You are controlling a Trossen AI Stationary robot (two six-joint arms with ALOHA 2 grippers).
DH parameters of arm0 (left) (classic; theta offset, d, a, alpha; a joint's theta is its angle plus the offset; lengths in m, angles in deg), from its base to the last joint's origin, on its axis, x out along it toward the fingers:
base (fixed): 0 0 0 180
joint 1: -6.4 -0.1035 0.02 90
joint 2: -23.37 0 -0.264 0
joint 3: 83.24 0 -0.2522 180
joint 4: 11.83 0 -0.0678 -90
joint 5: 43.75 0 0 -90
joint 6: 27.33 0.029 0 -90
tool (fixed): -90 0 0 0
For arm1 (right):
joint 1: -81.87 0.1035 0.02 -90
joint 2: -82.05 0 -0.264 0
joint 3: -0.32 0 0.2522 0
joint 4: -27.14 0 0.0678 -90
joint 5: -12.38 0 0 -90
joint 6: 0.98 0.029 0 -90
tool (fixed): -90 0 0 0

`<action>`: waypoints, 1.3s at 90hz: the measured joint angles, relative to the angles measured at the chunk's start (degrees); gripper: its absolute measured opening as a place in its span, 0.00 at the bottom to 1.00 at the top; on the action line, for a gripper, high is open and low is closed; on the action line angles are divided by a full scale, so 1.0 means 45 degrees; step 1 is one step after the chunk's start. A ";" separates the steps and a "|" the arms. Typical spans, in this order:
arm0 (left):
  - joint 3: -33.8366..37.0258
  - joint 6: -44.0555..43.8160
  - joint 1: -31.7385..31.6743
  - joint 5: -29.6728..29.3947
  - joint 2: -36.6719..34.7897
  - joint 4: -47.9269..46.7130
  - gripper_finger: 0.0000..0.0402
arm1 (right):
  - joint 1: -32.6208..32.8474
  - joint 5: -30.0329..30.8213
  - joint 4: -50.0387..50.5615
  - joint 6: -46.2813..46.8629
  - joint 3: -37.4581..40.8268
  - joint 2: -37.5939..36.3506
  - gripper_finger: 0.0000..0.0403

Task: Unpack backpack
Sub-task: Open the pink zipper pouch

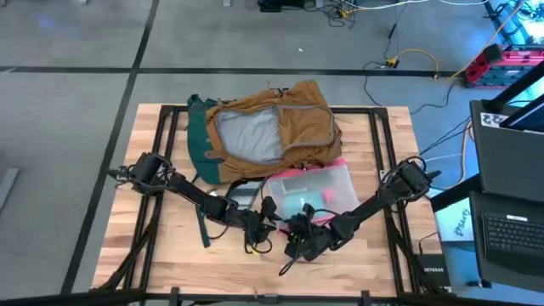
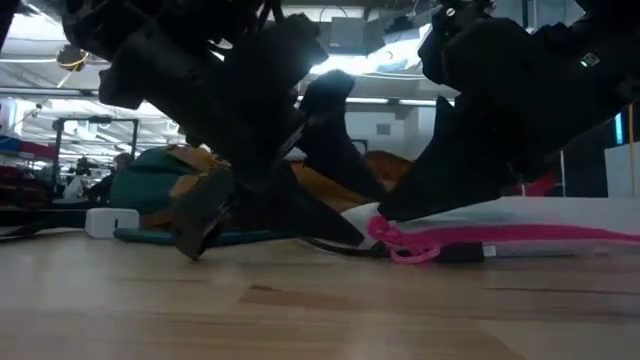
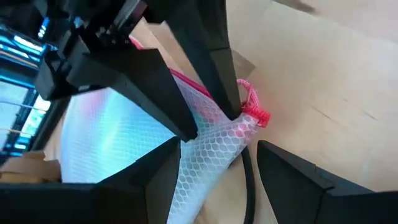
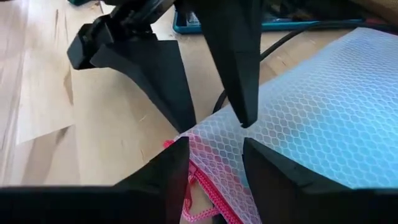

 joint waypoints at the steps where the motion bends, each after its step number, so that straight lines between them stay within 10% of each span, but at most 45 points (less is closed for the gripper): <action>1: 0.0000 0.0039 0.0003 -0.0001 0.0000 0.0015 0.49 | 0.0000 -0.0007 0.0003 -0.0002 0.0000 0.0000 0.34; 53: 0.0092 -0.0863 -0.0970 0.0446 0.0058 0.0822 0.48 | 0.0000 -0.0181 -0.1661 -0.0596 -0.0015 0.0000 0.34; 88: 0.0078 -0.0818 -0.0971 0.0441 0.0063 0.0849 0.03 | 0.0199 -0.0952 -0.1661 -0.0649 -0.0015 0.0000 0.34; 117: 0.0067 -0.0381 -0.0571 -0.1197 0.0082 0.1635 0.00 | 0.1088 -0.0473 -0.1545 -0.0683 -0.0015 0.0000 0.34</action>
